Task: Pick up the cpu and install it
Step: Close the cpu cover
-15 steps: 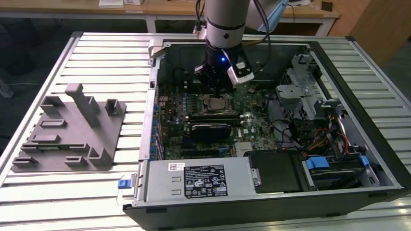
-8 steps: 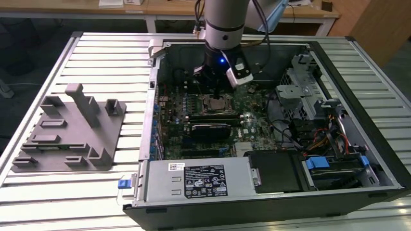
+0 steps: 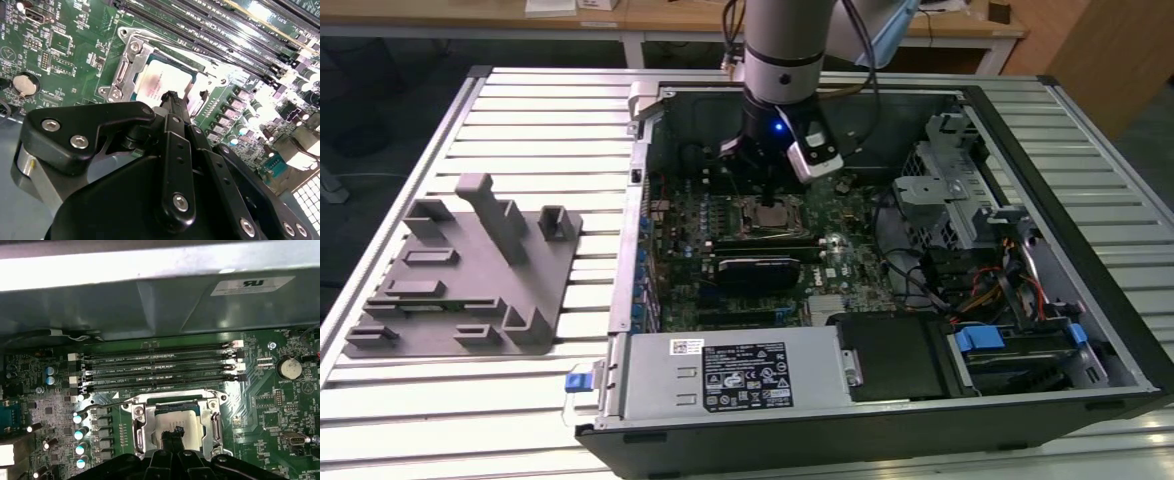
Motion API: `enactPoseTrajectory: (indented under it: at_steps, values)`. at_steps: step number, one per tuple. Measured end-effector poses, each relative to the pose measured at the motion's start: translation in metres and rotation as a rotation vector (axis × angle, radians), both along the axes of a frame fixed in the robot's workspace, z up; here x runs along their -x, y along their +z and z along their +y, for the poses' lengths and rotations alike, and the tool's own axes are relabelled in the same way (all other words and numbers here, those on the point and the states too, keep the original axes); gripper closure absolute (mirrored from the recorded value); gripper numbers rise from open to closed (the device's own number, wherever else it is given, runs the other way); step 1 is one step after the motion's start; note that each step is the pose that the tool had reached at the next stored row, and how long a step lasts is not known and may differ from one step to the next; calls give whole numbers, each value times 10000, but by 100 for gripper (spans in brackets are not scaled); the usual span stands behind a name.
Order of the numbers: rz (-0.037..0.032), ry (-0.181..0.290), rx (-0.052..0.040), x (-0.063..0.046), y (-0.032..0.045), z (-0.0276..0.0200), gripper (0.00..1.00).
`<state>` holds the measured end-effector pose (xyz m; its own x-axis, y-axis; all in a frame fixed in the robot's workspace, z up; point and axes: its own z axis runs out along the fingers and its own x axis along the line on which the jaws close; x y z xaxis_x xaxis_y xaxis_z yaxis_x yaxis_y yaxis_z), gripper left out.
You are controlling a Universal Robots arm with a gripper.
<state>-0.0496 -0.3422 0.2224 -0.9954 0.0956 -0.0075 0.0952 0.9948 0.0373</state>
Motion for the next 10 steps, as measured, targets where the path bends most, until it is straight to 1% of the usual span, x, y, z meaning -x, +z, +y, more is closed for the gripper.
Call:
enactPoseTrajectory:
  at_steps: [6, 10]
  values:
    - [0, 0, 0, 20, -53, -7, 89]
    - [0, 1, 0, 74, -69, -8, 89]
